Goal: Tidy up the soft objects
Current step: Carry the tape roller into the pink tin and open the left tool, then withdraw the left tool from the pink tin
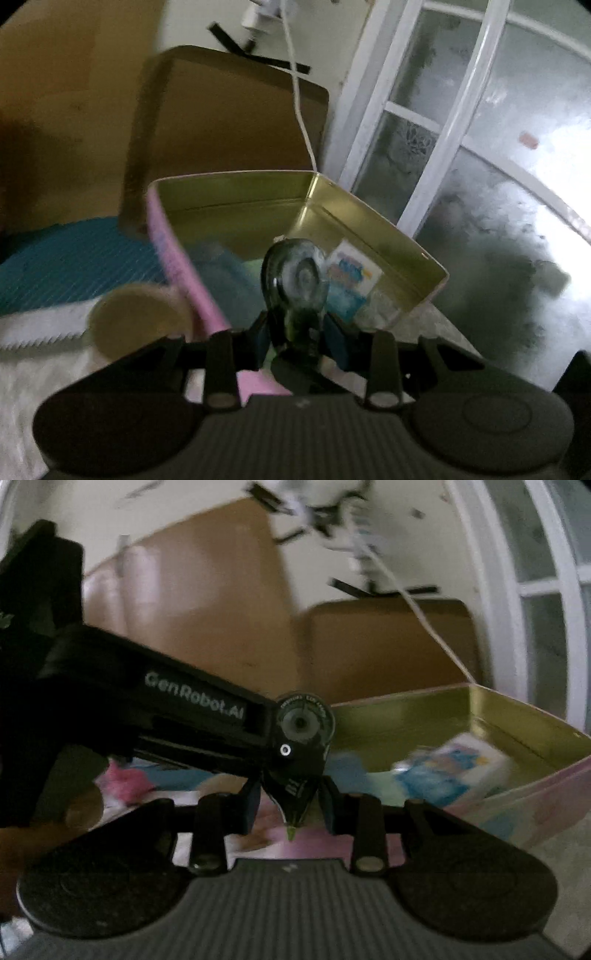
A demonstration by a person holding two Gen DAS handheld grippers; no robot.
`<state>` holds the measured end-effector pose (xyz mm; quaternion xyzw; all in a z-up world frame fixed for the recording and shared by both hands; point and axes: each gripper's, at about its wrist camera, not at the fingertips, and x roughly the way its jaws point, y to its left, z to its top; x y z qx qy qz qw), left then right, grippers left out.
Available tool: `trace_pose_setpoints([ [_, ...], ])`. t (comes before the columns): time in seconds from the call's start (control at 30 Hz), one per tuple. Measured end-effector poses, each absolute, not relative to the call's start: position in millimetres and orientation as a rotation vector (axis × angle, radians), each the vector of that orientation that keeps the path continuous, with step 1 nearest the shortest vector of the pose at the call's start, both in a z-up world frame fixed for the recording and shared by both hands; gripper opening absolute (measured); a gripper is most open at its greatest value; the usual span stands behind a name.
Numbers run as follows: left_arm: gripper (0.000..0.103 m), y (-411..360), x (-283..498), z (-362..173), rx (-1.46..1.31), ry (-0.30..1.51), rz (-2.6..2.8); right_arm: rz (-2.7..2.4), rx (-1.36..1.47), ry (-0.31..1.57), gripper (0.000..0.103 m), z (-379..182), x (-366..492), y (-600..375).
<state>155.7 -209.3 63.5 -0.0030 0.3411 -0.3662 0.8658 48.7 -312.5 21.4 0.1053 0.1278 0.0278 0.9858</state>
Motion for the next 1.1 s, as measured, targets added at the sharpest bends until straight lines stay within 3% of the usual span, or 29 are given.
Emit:
trace_pose_setpoints([
  [0.1,0.048,-245,172,61,0.077,0.685,-0.708,-0.013,0.207,0.300,0.038,22,85,-339],
  [0.27,0.048,-239,181,59,0.043,0.689,-0.650,-0.118,0.173,0.400,0.040,12,126,-372],
  [0.6,0.049,-180,118,64,0.016,0.617,-0.690,-0.122,0.333,0.179,0.040,8,17,-374],
  [0.9,0.049,-162,74,47,0.110,0.677,-0.628,-0.097,0.426,0.190,0.040,14,-17,-347],
  [1.1,0.055,-144,60,40,0.140,0.682,-0.600,-0.093,0.410,0.205,0.041,22,-29,-331],
])
